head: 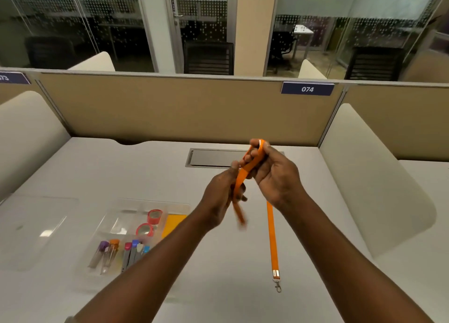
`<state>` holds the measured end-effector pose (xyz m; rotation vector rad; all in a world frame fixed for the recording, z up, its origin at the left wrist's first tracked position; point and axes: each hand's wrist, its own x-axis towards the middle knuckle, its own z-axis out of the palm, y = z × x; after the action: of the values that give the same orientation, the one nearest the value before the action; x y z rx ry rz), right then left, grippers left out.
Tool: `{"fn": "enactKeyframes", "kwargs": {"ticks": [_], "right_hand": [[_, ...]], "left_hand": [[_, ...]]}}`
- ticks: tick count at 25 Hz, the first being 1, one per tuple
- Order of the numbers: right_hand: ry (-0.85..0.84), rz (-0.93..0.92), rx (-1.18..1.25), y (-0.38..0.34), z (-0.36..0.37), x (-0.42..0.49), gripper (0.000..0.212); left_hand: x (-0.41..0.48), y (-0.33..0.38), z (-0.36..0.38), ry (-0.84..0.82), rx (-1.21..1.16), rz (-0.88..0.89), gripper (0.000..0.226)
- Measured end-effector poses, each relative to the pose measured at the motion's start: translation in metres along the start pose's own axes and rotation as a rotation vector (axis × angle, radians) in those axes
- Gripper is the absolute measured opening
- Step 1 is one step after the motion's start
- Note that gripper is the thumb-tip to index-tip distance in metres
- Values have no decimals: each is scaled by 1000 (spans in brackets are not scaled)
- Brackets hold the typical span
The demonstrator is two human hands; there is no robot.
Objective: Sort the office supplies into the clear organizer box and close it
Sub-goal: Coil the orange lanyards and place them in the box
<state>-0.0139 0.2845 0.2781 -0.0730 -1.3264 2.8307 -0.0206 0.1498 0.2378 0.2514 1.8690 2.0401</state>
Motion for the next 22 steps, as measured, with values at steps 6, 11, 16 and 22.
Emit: {"fn": "enactKeyframes", "kwargs": {"ticks": [6, 11, 16, 22], "right_hand": [[95, -435, -1090, 1, -38, 18, 27], [-273, -272, -1249, 47, -39, -11, 37], [-253, -1, -824, 72, -9, -34, 44], [-107, 223, -438, 84, 10, -29, 43]], "left_hand": [[-30, 1, -7, -97, 187, 13, 34], [-16, 38, -28, 91, 3, 29, 30], [-9, 13, -57, 274, 48, -246, 29], [-29, -18, -65, 128, 151, -284, 26]]}}
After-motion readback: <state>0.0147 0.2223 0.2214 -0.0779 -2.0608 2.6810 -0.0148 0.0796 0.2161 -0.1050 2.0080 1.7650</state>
